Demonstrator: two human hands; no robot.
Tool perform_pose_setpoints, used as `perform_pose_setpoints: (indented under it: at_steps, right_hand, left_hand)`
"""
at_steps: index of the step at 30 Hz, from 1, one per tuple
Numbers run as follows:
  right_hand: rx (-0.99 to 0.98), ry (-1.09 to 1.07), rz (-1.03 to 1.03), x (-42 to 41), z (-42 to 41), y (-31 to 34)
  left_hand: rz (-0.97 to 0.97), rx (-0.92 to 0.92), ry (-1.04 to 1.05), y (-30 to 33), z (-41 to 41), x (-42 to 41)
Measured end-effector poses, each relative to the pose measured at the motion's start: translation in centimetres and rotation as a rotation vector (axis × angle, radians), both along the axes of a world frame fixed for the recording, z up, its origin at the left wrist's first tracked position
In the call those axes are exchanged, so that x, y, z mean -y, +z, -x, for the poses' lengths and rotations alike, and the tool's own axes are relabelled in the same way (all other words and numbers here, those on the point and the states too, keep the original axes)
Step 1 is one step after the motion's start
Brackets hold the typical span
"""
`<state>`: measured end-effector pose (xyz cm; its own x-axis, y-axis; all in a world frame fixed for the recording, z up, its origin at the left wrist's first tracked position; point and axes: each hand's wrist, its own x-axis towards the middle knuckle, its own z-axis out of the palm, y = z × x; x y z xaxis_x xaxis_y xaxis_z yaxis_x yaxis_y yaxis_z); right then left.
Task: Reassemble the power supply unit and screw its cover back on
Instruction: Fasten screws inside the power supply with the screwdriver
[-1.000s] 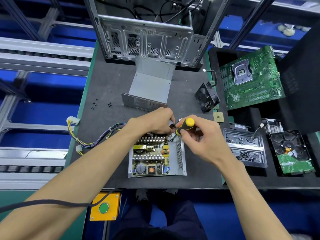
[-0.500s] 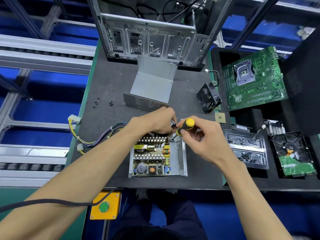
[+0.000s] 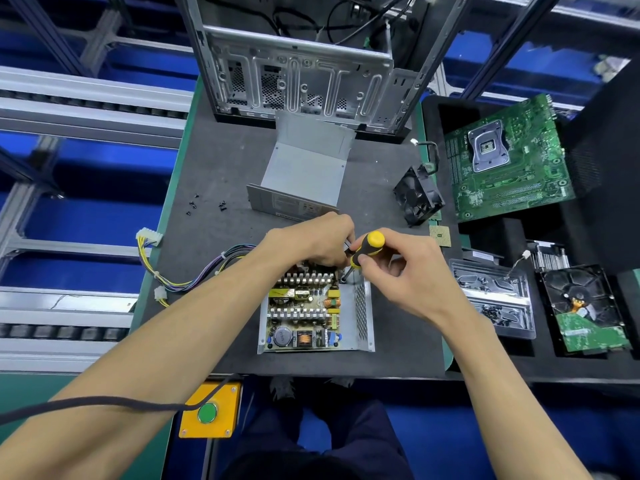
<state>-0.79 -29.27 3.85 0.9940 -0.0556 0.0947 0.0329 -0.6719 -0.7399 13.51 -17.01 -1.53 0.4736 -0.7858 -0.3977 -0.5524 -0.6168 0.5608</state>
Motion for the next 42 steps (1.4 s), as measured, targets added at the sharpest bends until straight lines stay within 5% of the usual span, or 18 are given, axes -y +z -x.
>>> perform_pose_setpoints:
  at_steps: [23,36,42]
  right_hand:
    - [-0.039,0.002,-0.024,0.3,-0.2,-0.4]
    - [0.064,-0.048,0.228,-0.7,-0.8,-0.6]
    - [0.047,-0.114,0.213,-1.6,-1.0,-1.2]
  left_hand:
    - [-0.013,0.005,0.002,0.1,0.6,-0.2]
    - [-0.035,-0.036,-0.095,3.8,0.3,-2.1]
    - [0.409,0.039,0.179,8.7,0.8,-3.5]
